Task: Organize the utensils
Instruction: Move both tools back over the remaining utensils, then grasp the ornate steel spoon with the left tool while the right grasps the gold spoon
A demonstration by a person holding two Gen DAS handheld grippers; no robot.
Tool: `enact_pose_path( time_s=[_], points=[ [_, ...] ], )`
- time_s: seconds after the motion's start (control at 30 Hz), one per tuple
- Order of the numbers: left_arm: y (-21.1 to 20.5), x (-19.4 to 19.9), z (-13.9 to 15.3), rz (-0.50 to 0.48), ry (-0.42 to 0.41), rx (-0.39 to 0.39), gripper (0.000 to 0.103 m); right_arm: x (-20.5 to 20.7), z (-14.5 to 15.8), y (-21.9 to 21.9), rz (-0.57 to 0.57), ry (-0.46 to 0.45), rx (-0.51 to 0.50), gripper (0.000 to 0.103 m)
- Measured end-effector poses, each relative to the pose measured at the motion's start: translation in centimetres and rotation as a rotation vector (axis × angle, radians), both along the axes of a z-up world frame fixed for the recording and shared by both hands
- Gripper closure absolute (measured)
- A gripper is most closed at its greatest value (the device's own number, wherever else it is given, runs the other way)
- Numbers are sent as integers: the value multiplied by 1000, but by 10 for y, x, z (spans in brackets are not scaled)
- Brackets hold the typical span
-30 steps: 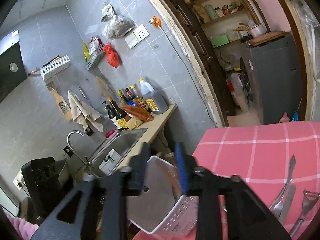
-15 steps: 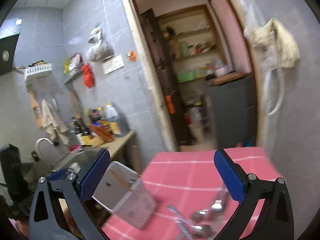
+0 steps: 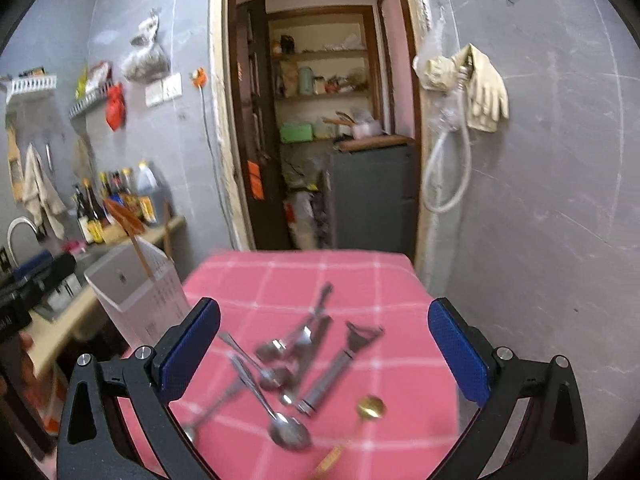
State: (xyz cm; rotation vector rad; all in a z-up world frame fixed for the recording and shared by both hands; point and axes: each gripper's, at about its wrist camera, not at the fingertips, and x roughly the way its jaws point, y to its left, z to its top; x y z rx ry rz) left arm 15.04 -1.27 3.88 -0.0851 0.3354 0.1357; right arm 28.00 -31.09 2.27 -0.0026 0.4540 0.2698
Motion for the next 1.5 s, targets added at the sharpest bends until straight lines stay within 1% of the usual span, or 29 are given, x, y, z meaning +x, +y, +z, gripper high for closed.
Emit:
enact_pose_path(
  time_s=[0.07, 0.17, 0.27, 0.43, 0.57, 0.67, 0.7, 0.77, 0.8, 0.83, 0.87, 0.93, 0.97, 1.03, 1.07, 1.1, 1.13, 1.2, 1.33, 1.43, 1.5],
  points=[
    [-8, -2, -7, -10, 17, 7, 0, -4, -9, -9, -17, 26, -14, 1],
    [-17, -1, -18, -20, 48, 18, 0, -6, -21, -24, -39, 84, -10, 1],
    [-26, 4, -35, -36, 101, 15, 0, -1, -35, -35, -44, 148, 5, 1],
    [-38, 17, -64, -75, 208, -3, 0, 12, -68, -48, -14, 285, 62, 1],
    [-45, 30, -86, -121, 291, -30, 0, 23, -90, -52, 13, 374, 103, 1],
    [-50, 39, -100, -142, 345, -34, 0, 34, -108, -52, 29, 444, 127, 3],
    [-52, 43, -106, -145, 371, -32, 2, 37, -113, -51, 35, 467, 134, 5],
    [-54, 49, -114, -156, 402, -47, 7, 46, -123, -49, 48, 511, 144, 20],
    [-54, 52, -118, -159, 420, -54, 14, 50, -129, -46, 52, 530, 143, 24],
    [-55, 56, -123, -163, 447, -61, 22, 55, -135, -44, 54, 553, 139, 32],
    [-55, 60, -126, -165, 464, -65, 26, 58, -139, -42, 57, 562, 140, 38],
    [-57, 68, -135, -165, 507, -69, 39, 64, -147, -38, 57, 585, 138, 42],
    [-56, 72, -137, -167, 523, -70, 41, 67, -151, -35, 56, 599, 137, 45],
    [-57, 79, -143, -173, 562, -73, 52, 72, -157, -31, 53, 611, 139, 47],
    [-57, 82, -146, -177, 584, -75, 55, 73, -158, -29, 50, 612, 138, 47],
    [-58, 85, -151, -185, 612, -80, 60, 74, -158, -28, 48, 611, 137, 47],
    [-58, 88, -155, -189, 634, -85, 63, 76, -158, -25, 47, 607, 135, 47],
    [-57, 91, -160, -186, 661, -86, 63, 79, -160, -24, 46, 609, 132, 47],
    [-57, 100, -165, -187, 702, -89, 63, 85, -161, -16, 29, 608, 96, 52],
    [-58, 108, -164, -189, 727, -86, 63, 87, -160, -16, 3, 601, 58, 61],
    [-59, 109, -163, -195, 737, -79, 63, 87, -159, -19, -11, 600, 67, 67]
  ],
)
